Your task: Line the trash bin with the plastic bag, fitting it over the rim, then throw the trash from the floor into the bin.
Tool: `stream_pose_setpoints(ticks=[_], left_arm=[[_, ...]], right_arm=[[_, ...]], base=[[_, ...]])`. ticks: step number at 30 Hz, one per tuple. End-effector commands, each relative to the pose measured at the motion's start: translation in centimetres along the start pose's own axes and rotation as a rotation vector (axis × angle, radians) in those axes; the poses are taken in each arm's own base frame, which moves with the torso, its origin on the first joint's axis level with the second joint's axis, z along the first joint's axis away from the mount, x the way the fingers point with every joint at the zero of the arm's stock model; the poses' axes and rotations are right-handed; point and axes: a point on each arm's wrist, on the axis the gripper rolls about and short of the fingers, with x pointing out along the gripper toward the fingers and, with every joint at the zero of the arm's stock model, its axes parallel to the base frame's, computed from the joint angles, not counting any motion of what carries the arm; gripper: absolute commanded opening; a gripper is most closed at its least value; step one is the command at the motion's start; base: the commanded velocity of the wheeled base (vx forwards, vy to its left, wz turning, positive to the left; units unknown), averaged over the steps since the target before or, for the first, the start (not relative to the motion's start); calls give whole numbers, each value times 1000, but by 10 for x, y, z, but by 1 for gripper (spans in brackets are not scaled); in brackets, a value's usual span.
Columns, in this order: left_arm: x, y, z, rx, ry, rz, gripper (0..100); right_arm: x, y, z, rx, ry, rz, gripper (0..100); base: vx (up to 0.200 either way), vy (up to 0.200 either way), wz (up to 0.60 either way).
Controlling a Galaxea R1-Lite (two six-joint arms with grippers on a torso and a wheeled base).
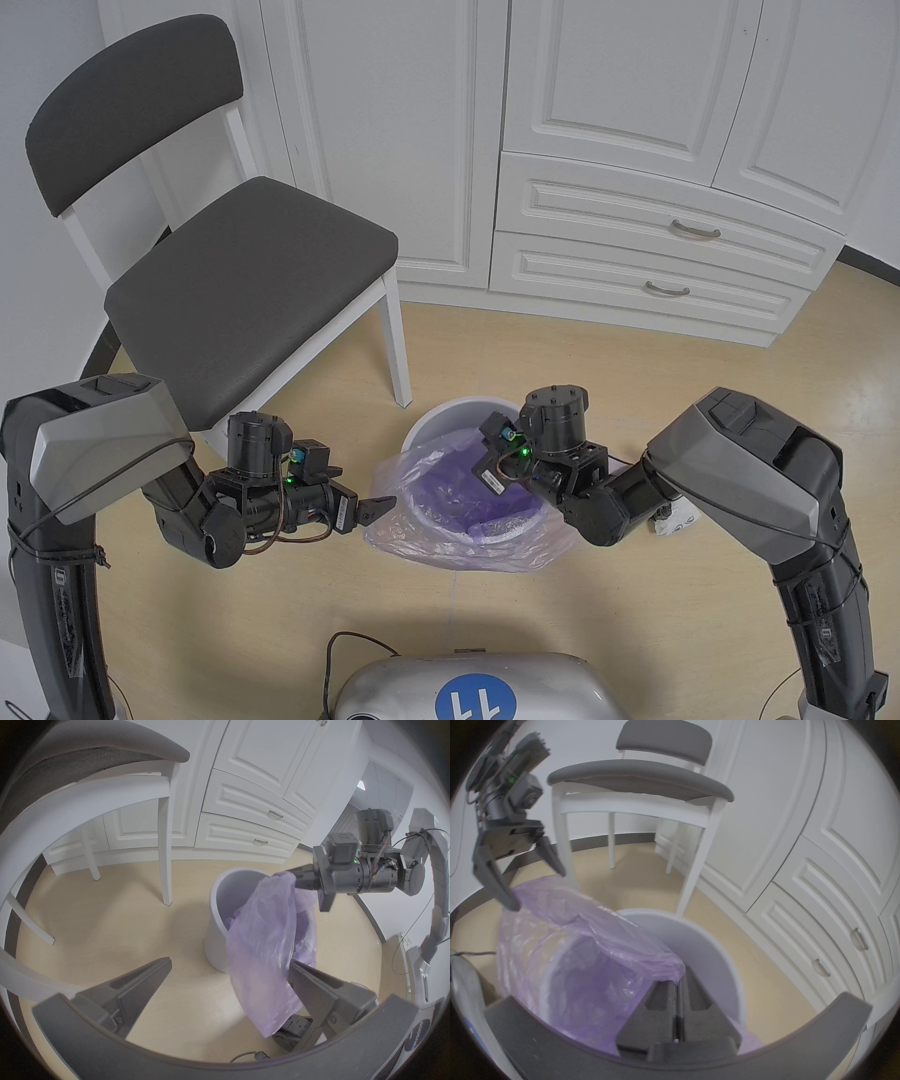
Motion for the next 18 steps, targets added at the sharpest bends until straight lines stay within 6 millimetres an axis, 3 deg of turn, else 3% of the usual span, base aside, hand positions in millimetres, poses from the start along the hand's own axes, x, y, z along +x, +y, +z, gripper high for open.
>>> stream_pose_setpoints(ticks=[1, 4, 5, 8, 10, 18], left_arm=[[3, 1, 6, -4, -32, 6, 100], [3, 1, 6, -4, -32, 7, 100], [4, -1, 6, -2, -31, 3, 100], [4, 0, 5, -1, -31, 6, 100], [4, 1, 6, -4, -33, 9, 100], [4, 1, 6, -1, -34, 8, 100]], right_arm=[[32, -7, 0, 24, -34, -126, 0], [36, -7, 0, 27, -42, -140, 0], [52, -4, 5, 40, -83, -195, 0], [64, -3, 9, 56, -133, -253, 0], [76, 7, -3, 68, -151, -287, 0], [73, 17, 6, 76, -217, -288, 0]], base=[[0, 0, 0], [0, 0, 0], [0, 0, 0], [0, 0, 0], [0, 0, 0], [0, 0, 0]])
